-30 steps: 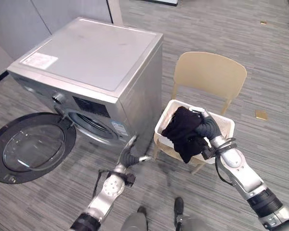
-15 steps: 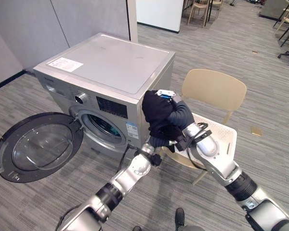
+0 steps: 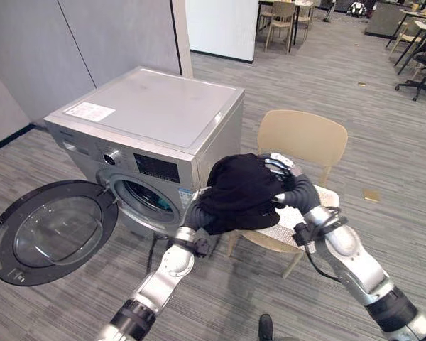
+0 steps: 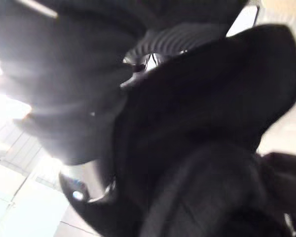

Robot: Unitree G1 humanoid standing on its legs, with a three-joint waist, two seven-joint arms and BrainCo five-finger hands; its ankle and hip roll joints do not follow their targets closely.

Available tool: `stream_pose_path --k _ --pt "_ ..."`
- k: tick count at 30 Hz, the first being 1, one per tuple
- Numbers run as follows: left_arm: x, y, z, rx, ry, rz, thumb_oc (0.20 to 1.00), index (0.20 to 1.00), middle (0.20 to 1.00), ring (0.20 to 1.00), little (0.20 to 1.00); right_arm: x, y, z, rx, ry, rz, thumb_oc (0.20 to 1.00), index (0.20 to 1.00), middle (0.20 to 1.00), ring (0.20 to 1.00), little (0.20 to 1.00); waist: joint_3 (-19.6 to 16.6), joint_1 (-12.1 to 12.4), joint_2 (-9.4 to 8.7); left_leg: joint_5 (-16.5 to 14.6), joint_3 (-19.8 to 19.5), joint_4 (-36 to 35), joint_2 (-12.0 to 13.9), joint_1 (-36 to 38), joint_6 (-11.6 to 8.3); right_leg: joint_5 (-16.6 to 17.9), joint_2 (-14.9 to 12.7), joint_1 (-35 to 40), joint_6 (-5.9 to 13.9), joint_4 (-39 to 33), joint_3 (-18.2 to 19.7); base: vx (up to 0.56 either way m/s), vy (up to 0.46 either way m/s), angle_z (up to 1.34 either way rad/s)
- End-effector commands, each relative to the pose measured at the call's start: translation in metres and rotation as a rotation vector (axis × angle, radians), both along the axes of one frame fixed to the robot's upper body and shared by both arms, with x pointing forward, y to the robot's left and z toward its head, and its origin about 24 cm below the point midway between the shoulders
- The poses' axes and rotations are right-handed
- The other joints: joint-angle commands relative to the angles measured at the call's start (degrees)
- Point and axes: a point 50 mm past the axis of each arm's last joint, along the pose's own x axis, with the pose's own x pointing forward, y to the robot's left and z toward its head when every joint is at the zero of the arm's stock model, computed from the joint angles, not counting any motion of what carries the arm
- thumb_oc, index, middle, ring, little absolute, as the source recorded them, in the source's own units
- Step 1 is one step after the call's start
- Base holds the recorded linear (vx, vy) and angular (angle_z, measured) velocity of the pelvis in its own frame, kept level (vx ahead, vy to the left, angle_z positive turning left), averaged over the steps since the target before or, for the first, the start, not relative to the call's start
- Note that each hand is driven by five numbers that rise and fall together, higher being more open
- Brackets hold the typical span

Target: Grab the laundry basket,head to the washer,open it,put in the laundry and shut it.

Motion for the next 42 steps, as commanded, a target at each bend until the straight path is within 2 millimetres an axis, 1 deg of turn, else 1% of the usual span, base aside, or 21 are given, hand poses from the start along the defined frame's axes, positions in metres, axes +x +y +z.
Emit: stream_pose_path --k 1,6,7,8,9,11,12,16,19,21,23,24,25,26,30,35,36,37,38,39,42 --pt "0.01 0.005 0.035 -0.048 -0.163 -0.044 0.2 0.2 0.2 0.2 0.2 -0.007 -0.004 0.028 -0.063 -0.214 -0.022 1.0 1.0 1.0 1.0 1.0 -2.9 0.3 -0.64 -1.0 0.2 0.0 -1.9 -2.9 0.51 -10.5 1.2 6.7 2.73 -0.4 0.7 -0.02 -0.041 -0.06" --pt "-0.013 0.045 0.024 0.015 -0.104 0.027 0.2 0.2 0.2 0.2 0.2 -0.014 -0.045 -0.012 -0.363 -0.11 -0.168 1.0 1.0 1.0 1.0 1.0 -2.6 0.2 -0.21 -0.4 0.4 0.0 -1.5 -3.4 0.34 -10.4 1.3 6.3 2.95 -0.4 0.4 -0.04 -0.052 -0.06" --pt "-0.022 0.063 -0.001 0.062 0.013 0.088 0.2 0.2 0.2 0.2 0.2 -0.017 -0.068 -0.056 -0.488 0.072 -0.239 1.0 1.0 1.0 1.0 1.0 -2.2 0.3 0.02 -0.1 0.1 0.0 -1.4 -3.6 0.25 -10.6 1.3 6.4 2.91 -0.4 -0.1 -0.02 -0.044 0.0" --pt "-0.026 0.072 -0.015 0.086 0.079 0.119 0.2 0.2 0.2 0.2 0.2 -0.021 -0.076 -0.072 -0.529 0.143 -0.261 1.0 1.0 1.0 1.0 1.0 -2.0 0.3 0.13 0.0 -0.1 0.0 -1.4 -3.6 0.22 -10.6 1.4 6.4 2.84 -0.4 -0.3 -0.02 -0.045 0.07" --pt "-0.027 0.072 -0.015 0.087 0.079 0.119 0.2 0.2 0.2 0.2 0.2 -0.021 -0.076 -0.073 -0.529 0.143 -0.261 1.0 1.0 1.0 1.0 1.0 -2.1 0.3 0.13 -0.1 -0.1 0.0 -1.4 -3.6 0.21 -10.7 1.4 6.4 2.84 -0.4 -0.3 -0.03 -0.025 0.1" --pt "-0.047 0.092 -0.059 0.088 0.287 0.226 0.2 0.2 0.2 0.2 0.2 -0.031 -0.093 -0.112 -0.62 0.302 -0.316 1.0 1.0 1.0 1.0 1.0 -1.2 0.6 0.52 0.1 -0.6 0.0 -1.3 -3.7 0.15 -11.1 1.5 6.5 2.61 -0.4 -0.8 -0.03 -0.024 0.1" --pt "-0.047 0.092 -0.059 0.087 0.287 0.226 0.2 0.2 0.2 0.2 0.2 -0.031 -0.093 -0.112 -0.621 0.3 -0.316 1.0 1.0 1.0 1.0 1.0 -1.2 0.5 0.53 0.1 -0.7 0.0 -1.3 -3.7 0.14 -11.1 1.5 6.6 2.6 -0.4 -0.9 -0.01 -0.012 0.09" --pt "-0.072 0.103 -0.11 -0.014 0.528 0.4 0.2 0.2 0.2 0.2 0.2 -0.04 -0.1 -0.155 -0.611 0.491 -0.386 1.0 1.0 1.0 1.0 1.0 2.2 1.6 0.6 1.1 -1.9 1.8 -1.1 -5.5 0.22 -11.3 1.5 6.4 1.9 -0.3 -1.6 -0.08 -0.008 0.11" --pt "-0.072 0.102 -0.119 -0.037 0.565 0.439 0.2 0.2 0.2 0.2 0.2 -0.038 -0.102 -0.163 -0.623 0.516 -0.413 1.0 1.0 1.0 1.0 1.0 4.6 1.8 0.3 0.9 -2.6 5.7 -1.5 -9.6 -0.22 -11.4 1.0 5.0 1.46 0.5 -2.8 -0.23 0.009 0.31" --pt "-0.067 0.094 -0.128 -0.068 0.604 0.459 0.2 0.2 0.2 0.2 0.2 -0.038 -0.104 -0.174 -0.629 0.572 -0.449 1.0 1.0 1.0 1.0 1.0 6.1 1.8 0.08 1.3 0.2 9.1 -1.1 -14.6 -0.81 -11.6 -0.3 2.9 1.18 1.6 -6.5 -0.2 0.041 0.87" --pt "-0.065 0.09 -0.13 -0.079 0.61 0.463 0.2 0.2 0.2 0.2 0.2 -0.042 -0.105 -0.183 -0.641 0.618 -0.46 1.0 1.0 1.0 1.0 1.0 5.9 0.9 0.11 1.4 6.8 9.7 0.8 -15.6 -0.42 -11.6 -1.1 2.5 1.32 1.5 -9.4 -0.05 0.061 1.28" --pt "-0.065 0.09 -0.13 -0.079 0.61 0.463 0.2 0.2 0.2 0.2 0.2 -0.042 -0.104 -0.183 -0.641 0.617 -0.46 1.0 1.0 1.0 1.0 1.0 5.8 0.9 0.11 1.3 6.8 9.8 0.8 -15.7 -0.43 -11.6 -1.1 2.4 1.32 1.5 -9.4 -0.02 0.064 1.06" --pt "-0.061 0.088 -0.129 -0.081 0.6 0.458 0.2 0.2 0.2 0.2 0.2 -0.043 -0.104 -0.189 -0.644 0.644 -0.467 1.0 1.0 1.0 1.0 1.0 5.9 0.3 -0.02 0.7 13.6 10.5 2.8 -15.3 -0.29 -11.6 -2.1 2.8 1.51 1.3 -12.2 0.0 0.034 0.67" --pt "-0.061 0.088 -0.129 -0.081 0.6 0.459 0.2 0.2 0.2 0.2 0.2 -0.043 -0.104 -0.189 -0.644 0.644 -0.467 1.0 1.0 1.0 1.0 1.0 5.9 0.2 -0.03 0.7 13.6 10.5 2.8 -15.4 -0.29 -11.6 -2.1 2.8 1.51 1.3 -12.2 0.07 0.059 0.74" --pt "-0.054 0.09 -0.122 -0.069 0.558 0.463 0.2 0.2 0.2 0.2 0.2 -0.049 -0.098 -0.197 -0.63 0.681 -0.464 1.0 1.0 1.0 1.0 1.0 5.1 -1.5 0.02 -0.7 23.4 9.3 5.3 -12.6 -1.06 -12.1 -4.0 4.5 2.46 1.4 -17.7 0.08 0.133 0.84" --pt "-0.054 0.093 -0.12 -0.034 0.542 0.461 0.2 0.2 0.2 0.2 0.2 -0.046 -0.083 -0.2 -0.645 0.679 -0.414 1.0 1.0 1.0 1.0 1.0 4.8 -0.1 -1.48 -2.5 21.1 10.0 2.6 -13.5 0.86 -12.5 -6.6 5.9 3.62 3.9 -18.9 0.14 0.22 0.86" --pt "-0.05 0.094 -0.115 -0.021 0.523 0.452 0.2 0.2 0.2 0.2 0.2 -0.044 -0.077 -0.199 -0.627 0.67 -0.402 1.0 1.0 1.0 1.0 1.0 5.0 0.3 -2.2 -3.6 19.7 10.1 1.3 -13.3 2.14 -13.2 -7.1 5.4 3.62 7.5 -17.4 0.24 0.29 0.5" --pt "-0.04 0.095 -0.105 -0.022 0.475 0.436 0.2 0.2 0.2 0.2 0.2 -0.038 -0.074 -0.195 -0.603 0.65 -0.402 1.0 1.0 1.0 1.0 1.0 5.8 -0.6 -2.55 -4.5 17.5 9.5 -0.3 -12.6 3.08 -14.3 -5.2 2.4 3.75 11.4 -10.6 0.19 0.223 0.72" --pt "-0.04 0.095 -0.104 -0.022 0.474 0.436 0.2 0.2 0.2 0.2 0.2 -0.038 -0.073 -0.195 -0.603 0.65 -0.402 1.0 1.0 1.0 1.0 1.0 5.8 -0.5 -2.58 -4.6 17.6 9.5 -0.3 -12.6 3.11 -14.4 -5.2 2.2 3.77 11.6 -10.5 0.23 0.238 0.97" --pt "-0.034 0.093 -0.097 -0.013 0.439 0.41 0.2 0.2 0.2 0.2 0.2 -0.033 -0.068 -0.189 -0.594 0.616 -0.384 1.0 1.0 1.0 1.0 1.0 6.2 -1.1 -2.14 -4.0 16.4 8.1 -1.2 -11.4 4.22 -13.8 -2.2 -2.4 3.18 14.8 -4.7 0.14 0.119 0.8" --pt "-0.032 0.087 -0.095 0.008 0.432 0.359 0.2 0.2 0.2 0.2 0.2 -0.034 -0.069 -0.188 -0.586 0.612 -0.375 1.0 1.0 1.0 1.0 1.0 7.0 -2.1 -1.85 -4.4 13.6 6.5 -2.6 -8.8 4.74 -13.1 0.5 -5.8 2.9 15.4 -1.8 0.25 0.092 0.46"
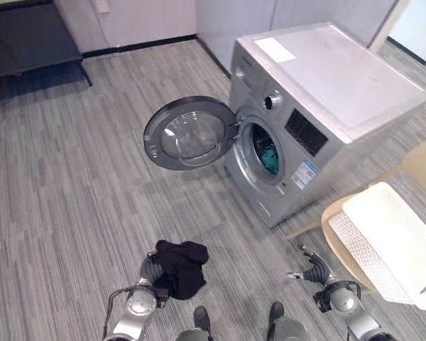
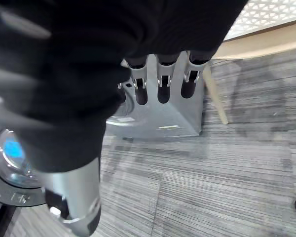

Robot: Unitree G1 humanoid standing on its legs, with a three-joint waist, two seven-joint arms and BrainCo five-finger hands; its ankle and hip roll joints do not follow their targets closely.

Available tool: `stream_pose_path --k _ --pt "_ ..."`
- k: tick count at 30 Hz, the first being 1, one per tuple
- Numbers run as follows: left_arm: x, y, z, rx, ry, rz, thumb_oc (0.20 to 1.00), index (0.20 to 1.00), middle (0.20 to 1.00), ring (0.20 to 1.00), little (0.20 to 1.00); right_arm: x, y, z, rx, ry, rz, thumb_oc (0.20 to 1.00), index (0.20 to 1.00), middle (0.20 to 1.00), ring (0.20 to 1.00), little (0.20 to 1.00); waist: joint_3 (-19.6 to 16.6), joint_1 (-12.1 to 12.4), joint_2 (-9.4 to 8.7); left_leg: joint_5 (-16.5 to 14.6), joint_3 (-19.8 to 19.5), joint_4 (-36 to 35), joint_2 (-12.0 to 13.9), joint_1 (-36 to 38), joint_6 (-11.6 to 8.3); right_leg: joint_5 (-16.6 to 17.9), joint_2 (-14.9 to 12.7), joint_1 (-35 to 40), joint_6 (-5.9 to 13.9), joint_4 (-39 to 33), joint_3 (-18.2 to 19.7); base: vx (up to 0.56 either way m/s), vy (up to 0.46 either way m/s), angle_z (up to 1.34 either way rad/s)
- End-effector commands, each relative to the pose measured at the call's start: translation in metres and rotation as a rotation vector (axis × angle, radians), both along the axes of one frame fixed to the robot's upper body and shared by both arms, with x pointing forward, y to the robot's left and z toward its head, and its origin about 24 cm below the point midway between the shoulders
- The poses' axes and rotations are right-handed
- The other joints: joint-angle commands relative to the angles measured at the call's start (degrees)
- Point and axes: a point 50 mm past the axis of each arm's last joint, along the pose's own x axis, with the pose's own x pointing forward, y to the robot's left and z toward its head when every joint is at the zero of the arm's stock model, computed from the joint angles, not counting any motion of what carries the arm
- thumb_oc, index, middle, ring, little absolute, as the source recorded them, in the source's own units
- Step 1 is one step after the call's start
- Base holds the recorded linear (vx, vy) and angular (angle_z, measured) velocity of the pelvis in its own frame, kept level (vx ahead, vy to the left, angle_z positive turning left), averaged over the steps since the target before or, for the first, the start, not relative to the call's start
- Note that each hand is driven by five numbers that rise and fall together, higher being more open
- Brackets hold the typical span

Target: Grab the laundry basket,head to the washer,open it,put in the laundry and shut it.

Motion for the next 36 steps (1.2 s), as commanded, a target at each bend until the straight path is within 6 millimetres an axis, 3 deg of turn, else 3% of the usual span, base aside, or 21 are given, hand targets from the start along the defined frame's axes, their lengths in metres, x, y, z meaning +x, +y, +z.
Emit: stream_pose_path --k 1,6,8,9,10,11,13,14,19,20,22,24,26,30,32,36 --pt "0.021 -0.016 0.025 -0.009 -0.151 -0.11 0.2 0.2 0.2 0.2 0.2 0.008 -0.002 0.013 0.012 -0.072 0.027 1.0 1.0 1.0 1.0 1.0 1.3 -1.8 0.18 -4.8 -1.8 2.3 -2.3 -0.4 -0.72 -1.5 6.0 4.3 0.77 -4.1 1.0 0.23 0.05 0.65" --pt "0.02 -0.027 0.023 -0.015 -0.128 -0.179 0.2 0.2 0.2 0.2 0.2 0.002 -0.002 0.008 0.006 -0.041 0.038 1.0 1.0 1.0 1.0 1.0 1.9 -3.1 0.18 -7.0 -6.1 1.2 -4.8 4.1 -0.37 2.8 7.7 -0.6 1.84 -8.8 -0.6 0.32 -0.007 0.67" --pt "0.017 -0.033 0.021 -0.018 -0.118 -0.216 0.2 0.2 0.2 0.2 0.2 -0.003 -0.001 0.004 0.007 -0.019 0.047 1.0 1.0 1.0 1.0 1.0 1.5 -3.3 -0.12 -9.0 -7.5 1.7 -5.6 6.7 -0.77 3.5 6.5 0.2 1.89 -11.1 -5.7 0.37 -0.118 0.5" --pt "0.017 -0.033 0.02 -0.018 -0.118 -0.216 0.2 0.2 0.2 0.2 0.2 -0.003 -0.001 0.004 0.007 -0.019 0.047 1.0 1.0 1.0 1.0 1.0 1.5 -3.4 -0.1 -9.1 -7.6 1.8 -5.5 6.8 -0.78 3.6 6.5 0.4 1.88 -11.2 -5.8 0.42 -0.205 0.67" --pt "0.012 -0.04 0.014 -0.042 -0.097 -0.224 0.2 0.2 0.2 0.2 0.2 -0.009 -0.006 -0.001 0.0 0.002 0.03 1.0 1.0 1.0 1.0 1.0 -0.3 -4.1 0.35 -9.6 -7.5 4.9 -4.4 7.5 -2.99 3.6 7.1 3.3 0.57 -12.3 -4.6 0.27 -0.133 0.51" --pt "0.012 -0.04 0.014 -0.042 -0.097 -0.224 0.2 0.2 0.2 0.2 0.2 -0.009 -0.006 -0.001 0.0 0.002 0.03 1.0 1.0 1.0 1.0 1.0 -0.3 -4.2 0.37 -9.7 -7.5 5.1 -4.3 7.4 -3.03 3.7 7.1 3.4 0.55 -12.4 -4.7 0.34 -0.183 0.46" --pt "0.012 -0.042 0.013 -0.052 -0.093 -0.227 0.2 0.2 0.2 0.2 0.2 -0.009 -0.009 0.001 0.001 -0.008 0.023 1.0 1.0 1.0 1.0 1.0 -0.2 -4.4 0.04 -7.2 -6.0 13.5 -2.7 5.0 -4.95 3.2 7.3 6.0 -0.47 -13.0 -3.9 0.18 -0.116 0.28" --pt "0.015 -0.045 0.014 -0.048 -0.097 -0.238 0.2 0.2 0.2 0.2 0.2 -0.008 -0.013 0.003 -0.01 -0.011 0.019 1.0 1.0 1.0 1.0 1.0 0.0 -4.3 -0.33 -5.6 -4.1 19.5 -0.5 1.7 -5.96 1.8 7.3 8.5 -1.57 -13.8 -3.5 0.19 -0.098 -0.03" --pt "0.016 -0.049 0.014 -0.053 -0.1 -0.251 0.2 0.2 0.2 0.2 0.2 -0.012 -0.021 0.0 -0.032 0.007 0.007 1.0 1.0 1.0 1.0 1.0 0.2 -3.4 -1.29 -6.9 -1.5 17.0 1.8 -2.9 -4.75 -0.3 6.0 11.4 -1.82 -14.1 -3.2 0.14 -0.006 -0.15" --pt "0.017 -0.049 0.015 -0.051 -0.102 -0.255 0.2 0.2 0.2 0.2 0.2 -0.012 -0.021 0.0 -0.032 0.01 0.003 1.0 1.0 1.0 1.0 1.0 0.3 -3.2 -1.51 -6.1 -2.0 15.8 1.8 -4.2 -4.8 -0.7 5.9 11.9 -1.83 -14.2 -3.1 0.24 0.017 -0.05" --pt "0.017 -0.05 0.016 -0.049 -0.104 -0.258 0.2 0.2 0.2 0.2 0.2 -0.012 -0.022 -0.003 -0.046 0.022 -0.002 1.0 1.0 1.0 1.0 1.0 1.2 -1.1 -1.02 3.1 -6.3 7.7 2.3 -10.6 -6.59 -2.8 7.5 15.2 -2.29 -15.0 -1.0 0.33 0.05 -0.23" --pt "0.017 -0.05 0.015 -0.048 -0.102 -0.253 0.2 0.2 0.2 0.2 0.2 -0.012 -0.022 -0.004 -0.049 0.027 -0.005 1.0 1.0 1.0 1.0 1.0 1.4 -0.5 -0.92 4.4 -7.4 5.4 2.5 -11.6 -6.94 -3.5 7.5 16.1 -2.34 -14.9 -0.4 0.28 0.088 -0.43" --pt "0.014 -0.051 0.014 -0.065 -0.099 -0.238 0.2 0.2 0.2 0.2 0.2 -0.012 -0.022 -0.005 -0.06 0.032 -0.01 1.0 1.0 1.0 1.0 1.0 1.2 0.8 -0.29 7.4 -11.7 1.2 2.7 -13.9 -7.78 -5.9 7.9 18.8 -2.19 -13.8 3.0 0.45 0.194 -0.66" --pt "0.011 -0.052 0.012 -0.076 -0.085 -0.25 0.2 0.2 0.2 0.2 0.2 -0.014 -0.023 -0.008 -0.069 0.045 -0.008 1.0 1.0 1.0 1.0 1.0 -0.2 1.0 0.12 7.2 -11.7 2.1 2.8 -12.0 -7.33 -6.9 6.6 20.8 -1.44 -12.8 5.0 0.32 0.195 -0.54" --pt "0.012 -0.052 0.014 -0.069 -0.087 -0.271 0.2 0.2 0.2 0.2 0.2 -0.014 -0.019 -0.01 -0.049 0.054 -0.013 1.0 1.0 1.0 1.0 1.0 -0.9 0.9 -0.6 4.8 -10.6 6.2 2.0 -12.1 -6.18 -6.9 4.2 21.1 -0.27 -11.8 6.5 0.34 0.248 -0.67" --pt "0.019 -0.051 0.02 -0.036 -0.104 -0.3 0.2 0.2 0.2 0.2 0.2 -0.008 -0.011 -0.008 -0.032 0.044 0.009 1.0 1.0 1.0 1.0 1.0 -1.2 0.9 -1.04 1.9 -8.6 7.9 1.2 -11.1 -4.61 -5.5 2.6 18.9 1.16 -6.9 8.3 0.23 0.204 -0.46"
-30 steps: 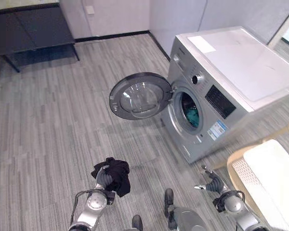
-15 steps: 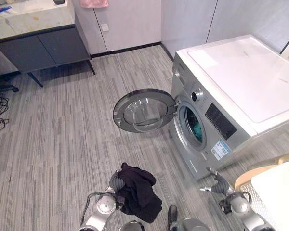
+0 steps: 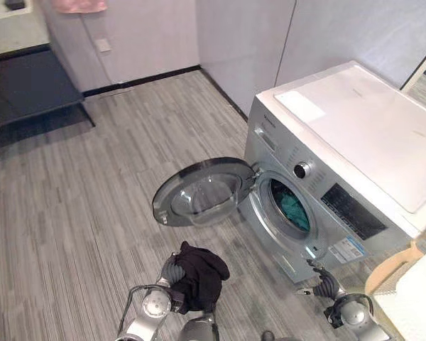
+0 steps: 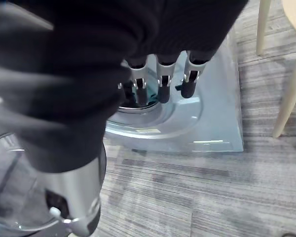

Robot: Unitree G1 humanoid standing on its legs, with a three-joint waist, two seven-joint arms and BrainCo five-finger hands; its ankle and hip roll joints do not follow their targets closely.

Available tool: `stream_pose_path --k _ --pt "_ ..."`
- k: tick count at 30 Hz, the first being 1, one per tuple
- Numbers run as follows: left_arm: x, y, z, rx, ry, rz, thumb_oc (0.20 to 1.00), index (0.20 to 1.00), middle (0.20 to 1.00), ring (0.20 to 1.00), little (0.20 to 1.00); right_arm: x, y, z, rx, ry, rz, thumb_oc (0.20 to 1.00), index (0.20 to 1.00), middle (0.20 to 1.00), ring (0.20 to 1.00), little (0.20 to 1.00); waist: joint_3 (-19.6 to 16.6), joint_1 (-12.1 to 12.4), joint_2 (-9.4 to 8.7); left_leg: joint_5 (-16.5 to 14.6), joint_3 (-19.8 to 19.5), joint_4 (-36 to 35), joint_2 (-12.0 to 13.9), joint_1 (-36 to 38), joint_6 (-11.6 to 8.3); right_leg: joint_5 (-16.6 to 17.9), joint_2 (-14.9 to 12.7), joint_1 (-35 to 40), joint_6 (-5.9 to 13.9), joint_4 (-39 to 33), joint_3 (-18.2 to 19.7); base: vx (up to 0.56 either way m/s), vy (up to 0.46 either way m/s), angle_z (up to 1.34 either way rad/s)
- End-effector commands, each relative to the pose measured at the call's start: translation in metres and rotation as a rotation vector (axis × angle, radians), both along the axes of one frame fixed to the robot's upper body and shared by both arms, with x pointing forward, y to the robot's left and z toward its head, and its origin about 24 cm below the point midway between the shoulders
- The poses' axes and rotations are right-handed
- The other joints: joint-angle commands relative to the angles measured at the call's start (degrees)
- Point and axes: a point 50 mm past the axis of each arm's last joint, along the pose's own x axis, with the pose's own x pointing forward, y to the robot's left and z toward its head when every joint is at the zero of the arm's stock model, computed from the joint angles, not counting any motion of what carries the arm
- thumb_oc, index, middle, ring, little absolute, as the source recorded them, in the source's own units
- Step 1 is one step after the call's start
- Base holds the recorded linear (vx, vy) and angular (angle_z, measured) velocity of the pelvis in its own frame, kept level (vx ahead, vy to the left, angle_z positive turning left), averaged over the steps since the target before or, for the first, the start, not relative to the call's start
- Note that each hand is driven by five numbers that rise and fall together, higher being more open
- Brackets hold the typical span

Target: Grab the laundry basket,head to the washer,open it,put in the laundry and shut it.

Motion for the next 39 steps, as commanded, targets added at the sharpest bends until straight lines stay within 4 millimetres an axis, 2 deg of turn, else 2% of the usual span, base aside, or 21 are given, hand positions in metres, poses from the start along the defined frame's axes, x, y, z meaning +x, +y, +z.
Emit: stream_pose_path --k 1,3,5,6,7,8,9,10,13,15,16,17,18,20,22,24,26,28,32,35,39 --pt "0.025 -0.005 0.031 0.005 -0.164 -0.071 0.2 0.2 0.2 0.2 0.2 0.033 0.018 0.021 0.049 -0.132 0.049 1.0 1.0 1.0 1.0 1.0 -0.9 0.9 -1.49 -6.9 0.9 6.4 4.3 -1.3 -1.95 3.1 1.7 -6.7 3.78 10.5 0.8 0.08 0.107 -0.31" --pt "0.027 -0.005 0.032 0.005 -0.172 -0.068 0.2 0.2 0.2 0.2 0.2 0.039 0.024 0.025 0.062 -0.151 0.066 1.0 1.0 1.0 1.0 1.0 -0.4 1.0 -1.52 -7.7 2.5 6.2 4.3 -0.4 -1.45 4.4 1.4 -9.3 4.2 13.1 0.5 0.08 0.118 -0.52" --pt "0.029 -0.004 0.034 0.003 -0.182 -0.066 0.2 0.2 0.2 0.2 0.2 0.043 0.031 0.027 0.075 -0.159 0.084 1.0 1.0 1.0 1.0 1.0 0.3 0.8 -1.5 -9.0 4.6 6.0 4.5 1.8 -1.11 5.5 1.1 -12.6 4.17 14.4 -2.8 0.1 0.092 -0.65" --pt "0.03 -0.003 0.036 0.002 -0.19 -0.063 0.2 0.2 0.2 0.2 0.2 0.044 0.032 0.028 0.077 -0.162 0.091 1.0 1.0 1.0 1.0 1.0 0.3 0.9 -1.25 -9.4 6.0 5.6 5.0 2.7 -1.22 5.7 0.7 -14.1 3.94 13.4 -6.6 0.16 0.062 -1.3" --pt "0.031 -0.003 0.038 -0.004 -0.197 -0.063 0.2 0.2 0.2 0.2 0.2 0.046 0.036 0.03 0.083 -0.174 0.103 1.0 1.0 1.0 1.0 1.0 0.2 1.0 -1.01 -10.6 9.3 4.4 5.9 5.6 -1.76 5.1 -0.9 -15.4 2.96 11.6 -16.1 0.29 0.024 -1.86" --pt "0.03 -0.003 0.038 -0.015 -0.194 -0.059 0.2 0.2 0.2 0.2 0.2 0.046 0.037 0.03 0.074 -0.17 0.115 1.0 1.0 1.0 1.0 1.0 -0.2 0.8 -0.89 -12.0 10.8 3.9 6.3 8.3 -2.34 4.6 -1.1 -15.8 2.88 11.0 -21.7 0.28 0.009 -1.64" --pt "0.03 -0.003 0.038 -0.016 -0.192 -0.058 0.2 0.2 0.2 0.2 0.2 0.045 0.037 0.03 0.073 -0.169 0.115 1.0 1.0 1.0 1.0 1.0 -0.1 0.8 -0.79 -12.3 10.7 3.8 6.4 8.7 -2.46 4.2 -1.1 -15.6 2.95 11.3 -21.7 0.28 -0.108 -1.14" --pt "0.027 -0.003 0.035 -0.022 -0.174 -0.054 0.2 0.2 0.2 0.2 0.2 0.042 0.036 0.026 0.07 -0.153 0.107 1.0 1.0 1.0 1.0 1.0 -0.3 0.7 -0.97 -13.1 12.1 4.5 6.8 10.0 -2.71 4.3 -1.6 -15.6 2.95 10.8 -25.1 0.18 -0.178 -0.52" --pt "0.021 -0.003 0.031 -0.016 -0.154 -0.067 0.2 0.2 0.2 0.2 0.2 0.034 0.03 0.022 0.066 -0.133 0.091 1.0 1.0 1.0 1.0 1.0 -0.9 -0.2 -1.47 -14.0 12.6 7.1 7.3 10.3 -3.45 3.6 0.5 -13.4 1.92 7.2 -22.1 0.15 -0.187 -0.45" --pt "0.019 -0.006 0.028 -0.031 -0.14 -0.071 0.2 0.2 0.2 0.2 0.2 0.026 0.017 0.018 0.036 -0.109 0.058 1.0 1.0 1.0 1.0 1.0 -0.7 -0.7 -1.89 -12.8 13.4 16.1 10.7 8.1 -5.21 3.2 2.0 -10.9 0.16 4.5 -21.1 0.15 -0.267 0.05" --pt "0.019 -0.006 0.028 -0.032 -0.139 -0.071 0.2 0.2 0.2 0.2 0.2 0.026 0.017 0.018 0.036 -0.109 0.057 1.0 1.0 1.0 1.0 1.0 -0.7 -0.7 -1.78 -12.9 13.3 16.5 11.0 7.9 -5.37 3.2 2.2 -10.9 0.03 4.4 -21.1 0.07 -0.141 -0.21" --pt "0.02 -0.008 0.028 -0.038 -0.14 -0.068 0.2 0.2 0.2 0.2 0.2 0.025 0.012 0.018 0.026 -0.103 0.045 1.0 1.0 1.0 1.0 1.0 -0.5 -0.7 -1.67 -11.5 13.0 19.5 12.4 6.9 -5.9 2.9 3.0 -10.4 -0.82 4.2 -20.3 0.08 -0.086 -0.26" --pt "0.019 -0.009 0.026 -0.044 -0.138 -0.057 0.2 0.2 0.2 0.2 0.2 0.024 0.01 0.018 0.021 -0.102 0.04 1.0 1.0 1.0 1.0 1.0 -0.2 -0.6 -1.42 -10.2 11.1 21.5 12.5 6.2 -5.86 2.4 3.8 -10.0 -1.56 4.1 -19.0 0.11 -0.089 -0.27" --pt "0.019 -0.012 0.024 -0.052 -0.133 -0.043 0.2 0.2 0.2 0.2 0.2 0.024 0.004 0.018 0.009 -0.095 0.029 1.0 1.0 1.0 1.0 1.0 -0.1 -0.4 -1.58 -9.2 7.9 22.0 11.0 3.8 -4.74 3.1 4.2 -9.8 -2.22 3.1 -17.4 0.03 -0.013 -0.82" --pt "0.018 -0.012 0.021 -0.055 -0.129 -0.021 0.2 0.2 0.2 0.2 0.2 0.022 0.0 0.016 0.003 -0.084 0.021 1.0 1.0 1.0 1.0 1.0 -0.1 0.3 -1.85 -11.7 2.4 17.8 7.9 1.8 -4.16 3.3 4.6 -8.9 -1.39 2.1 -13.5 0.1 0.067 -0.93" --pt "0.017 -0.011 0.02 -0.055 -0.126 -0.014 0.2 0.2 0.2 0.2 0.2 0.021 -0.002 0.015 0.0 -0.078 0.013 1.0 1.0 1.0 1.0 1.0 0.0 0.5 -1.9 -11.7 0.6 15.8 7.1 1.1 -4.38 3.4 4.7 -8.6 -0.99 1.6 -12.2 0.08 0.085 -0.77" --pt "0.02 -0.011 0.021 -0.07 -0.13 0.009 0.2 0.2 0.2 0.2 0.2 0.021 -0.006 0.012 -0.007 -0.068 -0.012 1.0 1.0 1.0 1.0 1.0 0.9 1.2 -1.22 -8.2 -4.9 11.3 5.5 -1.4 -5.53 3.5 5.6 -8.6 -0.61 1.9 -8.9 0.06 0.123 -0.92" --pt "0.02 -0.012 0.022 -0.071 -0.135 0.007 0.2 0.2 0.2 0.2 0.2 0.019 -0.006 0.01 -0.008 -0.057 -0.01 1.0 1.0 1.0 1.0 1.0 0.9 0.8 -0.51 -8.3 -5.7 8.3 5.3 0.4 -5.5 3.0 5.9 -9.0 0.08 2.8 -7.1 0.05 0.181 -0.84" --pt "0.025 -0.013 0.025 -0.074 -0.154 0.005 0.2 0.2 0.2 0.2 0.2 0.022 -0.003 0.011 -0.003 -0.057 -0.001 1.0 1.0 1.0 1.0 1.0 2.0 -0.3 0.15 -9.1 -3.4 8.6 5.5 1.0 -4.43 3.1 5.1 -12.8 0.62 6.9 -4.6 -0.07 0.224 -0.96" --pt "0.047 -0.013 0.044 -0.083 -0.241 0.022 0.2 0.2 0.2 0.2 0.2 0.037 0.005 0.017 0.023 -0.091 -0.004 1.0 1.0 1.0 1.0 1.0 6.2 -1.0 -0.12 -11.2 0.5 13.9 5.2 -4.0 -2.62 3.7 3.9 -21.5 0.86 14.1 -1.4 -0.3 0.193 -0.66" --pt "0.08 -0.021 0.081 -0.176 -0.414 0.102 0.2 0.2 0.2 0.2 0.2 0.06 0.018 0.031 0.057 -0.177 -0.022 1.0 1.0 1.0 1.0 1.0 9.7 -0.9 -0.6 -14.5 2.1 25.0 5.4 -15.5 -0.64 2.9 3.6 -33.3 0.32 22.6 0.4 -0.28 0.061 -0.28"
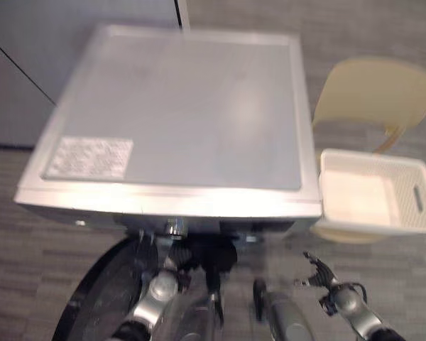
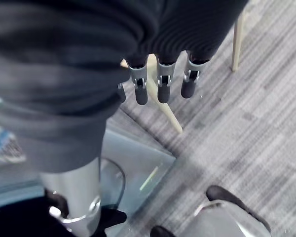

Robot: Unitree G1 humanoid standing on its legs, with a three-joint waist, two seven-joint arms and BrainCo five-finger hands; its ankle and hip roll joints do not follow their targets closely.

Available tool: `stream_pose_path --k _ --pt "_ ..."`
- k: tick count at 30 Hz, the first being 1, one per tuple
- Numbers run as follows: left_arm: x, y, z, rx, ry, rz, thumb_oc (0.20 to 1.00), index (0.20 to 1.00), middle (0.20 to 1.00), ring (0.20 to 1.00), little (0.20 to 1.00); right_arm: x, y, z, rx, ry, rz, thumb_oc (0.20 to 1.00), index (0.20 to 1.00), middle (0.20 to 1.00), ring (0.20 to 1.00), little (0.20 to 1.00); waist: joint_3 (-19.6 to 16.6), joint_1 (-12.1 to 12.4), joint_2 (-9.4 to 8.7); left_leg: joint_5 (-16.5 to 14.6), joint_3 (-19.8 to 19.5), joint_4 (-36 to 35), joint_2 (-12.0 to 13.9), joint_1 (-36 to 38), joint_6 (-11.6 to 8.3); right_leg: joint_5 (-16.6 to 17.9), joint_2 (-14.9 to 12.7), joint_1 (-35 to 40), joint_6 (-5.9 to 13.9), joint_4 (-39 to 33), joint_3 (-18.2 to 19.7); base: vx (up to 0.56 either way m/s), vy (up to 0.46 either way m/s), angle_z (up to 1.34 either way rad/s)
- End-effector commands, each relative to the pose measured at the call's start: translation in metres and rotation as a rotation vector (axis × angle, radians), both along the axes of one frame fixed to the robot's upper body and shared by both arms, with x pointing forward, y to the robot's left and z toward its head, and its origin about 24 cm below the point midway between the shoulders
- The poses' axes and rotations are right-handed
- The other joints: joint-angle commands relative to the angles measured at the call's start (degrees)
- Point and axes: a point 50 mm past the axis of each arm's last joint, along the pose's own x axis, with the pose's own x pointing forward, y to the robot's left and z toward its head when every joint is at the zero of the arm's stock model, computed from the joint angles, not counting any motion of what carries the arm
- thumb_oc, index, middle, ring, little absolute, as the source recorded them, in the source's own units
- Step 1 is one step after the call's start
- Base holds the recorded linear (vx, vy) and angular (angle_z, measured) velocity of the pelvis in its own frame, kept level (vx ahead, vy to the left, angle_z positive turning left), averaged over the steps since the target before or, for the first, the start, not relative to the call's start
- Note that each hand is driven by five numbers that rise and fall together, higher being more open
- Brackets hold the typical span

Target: Grab the laundry basket,head to the washer,open it,put in the laundry and shut it.

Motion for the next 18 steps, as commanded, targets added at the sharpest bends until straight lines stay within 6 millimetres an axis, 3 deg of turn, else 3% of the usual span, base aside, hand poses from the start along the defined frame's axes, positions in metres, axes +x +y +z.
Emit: stream_pose_path --k 1,4,6,8,9,10,11,12,15,16,17,18 --pt "0.022 -0.008 0.04 -0.151 -0.226 0.095 0.2 0.2 0.2 0.2 0.2 0.009 0.008 0.014 0.059 -0.106 -0.037 1.0 1.0 1.0 1.0 1.0 -1.6 1.2 -1.17 -12.7 1.1 15.9 5.1 -5.7 -0.66 5.1 -0.4 -4.7 2.27 -3.9 1.2 -0.15 -0.007 -0.15" --pt "0.028 -0.012 0.048 -0.186 -0.26 0.107 0.2 0.2 0.2 0.2 0.2 0.013 0.011 0.018 0.071 -0.131 -0.039 1.0 1.0 1.0 1.0 1.0 -1.0 1.2 -1.2 -15.0 0.5 19.0 5.4 -7.6 -0.81 3.2 -0.3 -6.1 2.34 -1.5 1.4 -0.03 -0.016 -0.07" --pt "0.044 -0.022 0.078 -0.295 -0.38 0.136 0.2 0.2 0.2 0.2 0.2 0.023 0.018 0.026 0.092 -0.181 -0.049 1.0 1.0 1.0 1.0 1.0 0.1 1.0 -1.05 -16.5 -0.4 26.2 5.9 -15.4 -0.26 1.7 -0.2 -13.3 1.7 4.5 1.2 -0.17 -0.048 0.08" --pt "0.068 -0.032 0.126 -0.46 -0.537 0.199 0.2 0.2 0.2 0.2 0.2 0.036 0.027 0.041 0.12 -0.258 -0.047 1.0 1.0 1.0 1.0 1.0 -0.4 0.3 -0.79 -18.4 -1.8 35.0 6.6 -26.2 0.08 -0.8 0.2 -23.7 0.52 12.6 1.2 -0.17 -0.055 0.01" --pt "0.068 -0.032 0.126 -0.46 -0.538 0.199 0.2 0.2 0.2 0.2 0.2 0.036 0.027 0.041 0.12 -0.259 -0.046 1.0 1.0 1.0 1.0 1.0 -0.6 0.2 -0.7 -18.5 -1.9 35.2 6.7 -26.6 0.08 -0.9 0.3 -24.1 0.51 12.8 1.1 -0.08 -0.037 0.2" --pt "0.075 -0.032 0.141 -0.485 -0.581 0.217 0.2 0.2 0.2 0.2 0.2 0.038 0.029 0.043 0.127 -0.27 -0.045 1.0 1.0 1.0 1.0 1.0 -0.9 -0.1 -0.7 -19.1 -2.3 37.3 6.7 -29.2 0.12 -1.4 0.4 -26.7 0.35 14.8 1.0 -0.06 -0.037 0.17" --pt "0.086 -0.03 0.175 -0.514 -0.686 0.236 0.2 0.2 0.2 0.2 0.2 0.04 0.032 0.048 0.134 -0.295 -0.024 1.0 1.0 1.0 1.0 1.0 -1.3 -0.7 -0.84 -20.0 -3.4 40.9 7.0 -33.7 0.22 -2.5 0.8 -31.1 0.17 18.5 0.9 -0.06 -0.037 0.19" --pt "0.086 -0.03 0.175 -0.514 -0.687 0.236 0.2 0.2 0.2 0.2 0.2 0.04 0.032 0.048 0.134 -0.296 -0.024 1.0 1.0 1.0 1.0 1.0 -1.6 -0.8 -0.7 -20.2 -3.6 41.4 7.0 -34.4 0.21 -2.6 0.9 -31.7 0.16 18.9 0.8 -0.06 -0.047 0.15" --pt "0.099 -0.021 0.226 -0.484 -0.84 0.268 0.2 0.2 0.2 0.2 0.2 0.04 0.035 0.054 0.149 -0.325 0.013 1.0 1.0 1.0 1.0 1.0 -2.8 -2.2 -1.07 -21.7 -5.1 45.8 7.7 -40.3 0.44 -3.9 1.6 -37.9 0.06 23.5 0.5 -0.02 -0.029 0.03" --pt "0.099 -0.021 0.226 -0.484 -0.84 0.268 0.2 0.2 0.2 0.2 0.2 0.04 0.035 0.054 0.149 -0.325 0.013 1.0 1.0 1.0 1.0 1.0 -2.8 -2.2 -1.04 -21.8 -5.1 45.8 7.7 -40.4 0.44 -4.0 1.6 -38.0 0.06 23.6 0.5 -0.02 -0.07 0.05" --pt "0.106 -0.012 0.266 -0.46 -0.957 0.322 0.2 0.2 0.2 0.2 0.2 0.04 0.037 0.058 0.161 -0.349 0.043 1.0 1.0 1.0 1.0 1.0 -3.9 -3.5 -1.24 -23.0 -6.5 49.8 8.3 -45.2 0.62 -4.9 1.9 -42.7 -0.24 27.2 0.6 -0.02 -0.073 -0.11" --pt "0.108 -0.01 0.28 -0.456 -0.995 0.335 0.2 0.2 0.2 0.2 0.2 0.04 0.039 0.06 0.168 -0.357 0.054 1.0 1.0 1.0 1.0 1.0 -4.4 -4.0 -1.21 -23.3 -7.0 50.7 8.6 -46.7 0.55 -5.2 2.0 -44.3 -0.3 28.2 0.7 -0.02 -0.073 -0.07"
